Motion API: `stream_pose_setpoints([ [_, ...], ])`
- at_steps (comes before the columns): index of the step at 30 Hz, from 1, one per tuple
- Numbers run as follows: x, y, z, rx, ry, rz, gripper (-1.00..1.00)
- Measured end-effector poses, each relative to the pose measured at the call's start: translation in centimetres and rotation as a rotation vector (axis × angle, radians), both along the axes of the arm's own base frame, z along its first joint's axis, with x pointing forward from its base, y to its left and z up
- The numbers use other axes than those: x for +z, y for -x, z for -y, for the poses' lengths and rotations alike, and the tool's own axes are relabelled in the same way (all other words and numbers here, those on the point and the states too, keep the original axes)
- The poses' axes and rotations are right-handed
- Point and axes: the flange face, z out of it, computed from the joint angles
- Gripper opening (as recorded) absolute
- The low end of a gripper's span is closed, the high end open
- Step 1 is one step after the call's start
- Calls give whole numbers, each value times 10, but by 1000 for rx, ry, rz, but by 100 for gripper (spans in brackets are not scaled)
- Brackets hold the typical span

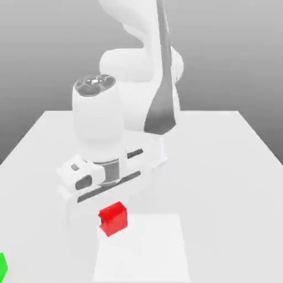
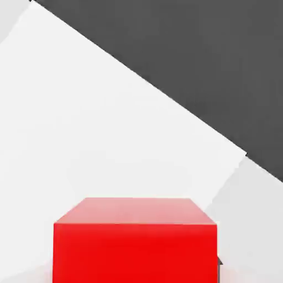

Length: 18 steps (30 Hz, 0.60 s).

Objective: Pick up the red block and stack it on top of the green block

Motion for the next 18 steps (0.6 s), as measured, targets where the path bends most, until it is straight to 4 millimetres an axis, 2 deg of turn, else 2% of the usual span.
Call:
stream_pose_setpoints([
  [5, 7, -27, 87, -80, 8, 1, -100],
  [10, 18, -35, 181, -151, 32, 3, -100],
  [12, 4, -36, 200, -163, 40, 3, -100],
  [14, -26, -36, 205, -166, 42, 3, -100],
  [15, -37, -35, 206, -167, 42, 3, 100],
  [18, -37, -35, 206, -167, 42, 3, 100],
])
